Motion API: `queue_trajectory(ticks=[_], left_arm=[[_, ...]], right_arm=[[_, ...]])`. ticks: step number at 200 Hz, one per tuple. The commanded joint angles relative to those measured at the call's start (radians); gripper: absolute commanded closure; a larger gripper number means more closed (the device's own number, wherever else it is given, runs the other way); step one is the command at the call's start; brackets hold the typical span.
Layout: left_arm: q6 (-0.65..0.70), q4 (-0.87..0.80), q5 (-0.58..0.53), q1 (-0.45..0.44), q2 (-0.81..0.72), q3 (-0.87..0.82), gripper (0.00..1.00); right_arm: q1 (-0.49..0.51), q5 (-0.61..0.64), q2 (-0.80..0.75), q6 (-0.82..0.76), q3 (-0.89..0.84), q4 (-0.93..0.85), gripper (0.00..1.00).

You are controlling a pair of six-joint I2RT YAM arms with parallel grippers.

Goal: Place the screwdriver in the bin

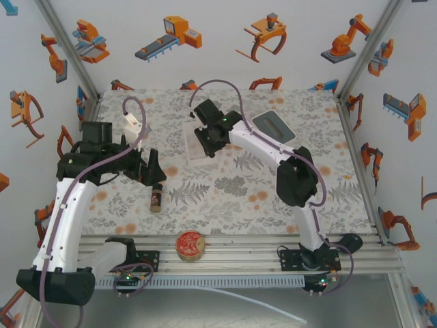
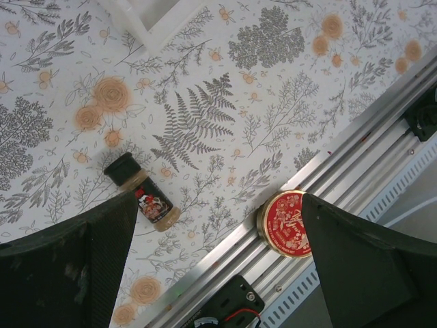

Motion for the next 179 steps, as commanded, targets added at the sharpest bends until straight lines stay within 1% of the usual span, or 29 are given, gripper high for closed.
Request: queue_trajectory(ticks=[1, 104, 179], left_arm=[[-0.015, 0.002, 0.016, -0.006, 0.004, 0.037, 0.03], [-0.020, 0.004, 0.016, 0.000, 0.011, 0.034, 0.03], [-0.023, 0.006, 0.016, 0.002, 0.007, 0.037, 0.03]], right_arm=[[0.003, -0.013, 0.029, -0.064, 0.075, -0.055, 0.74], [0.002, 0.011, 0.163, -0.117, 0.248, -0.120, 0.74], [0.002, 0.025, 0.207, -0.120, 0.269, -0.114, 0.73]])
